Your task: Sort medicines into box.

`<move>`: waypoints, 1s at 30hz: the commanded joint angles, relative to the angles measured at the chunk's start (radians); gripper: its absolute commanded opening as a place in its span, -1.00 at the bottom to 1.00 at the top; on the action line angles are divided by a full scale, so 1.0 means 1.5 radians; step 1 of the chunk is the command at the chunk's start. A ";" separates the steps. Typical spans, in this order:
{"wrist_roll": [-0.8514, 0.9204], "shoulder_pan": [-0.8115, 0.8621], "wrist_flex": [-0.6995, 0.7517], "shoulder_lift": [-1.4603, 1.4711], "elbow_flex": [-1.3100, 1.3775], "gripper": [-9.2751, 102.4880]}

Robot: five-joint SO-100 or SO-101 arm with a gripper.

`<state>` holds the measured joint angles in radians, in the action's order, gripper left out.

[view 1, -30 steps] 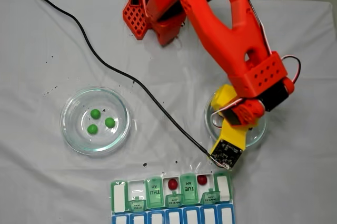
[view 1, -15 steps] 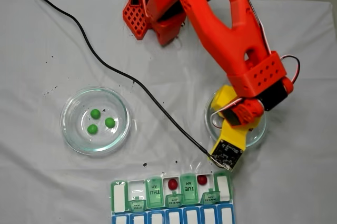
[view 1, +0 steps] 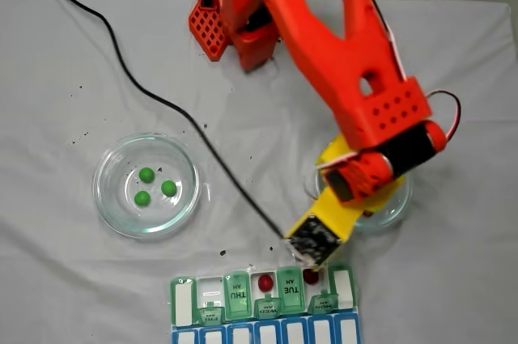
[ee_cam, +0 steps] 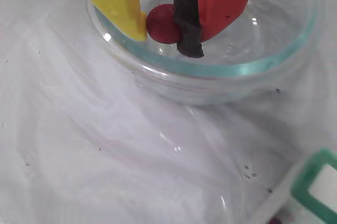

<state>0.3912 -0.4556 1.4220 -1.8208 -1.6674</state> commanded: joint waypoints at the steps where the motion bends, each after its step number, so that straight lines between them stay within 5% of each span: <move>1: -0.035 0.040 -0.004 -0.164 0.084 -0.84; 10: -0.084 0.195 -0.050 -0.288 0.050 -0.84; 14: -0.057 0.235 -0.163 -0.388 -0.093 -0.84; 30: 0.082 0.389 -0.399 -0.245 -0.190 -0.84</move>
<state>0.4617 0.0982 0.8698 -2.1890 -1.9788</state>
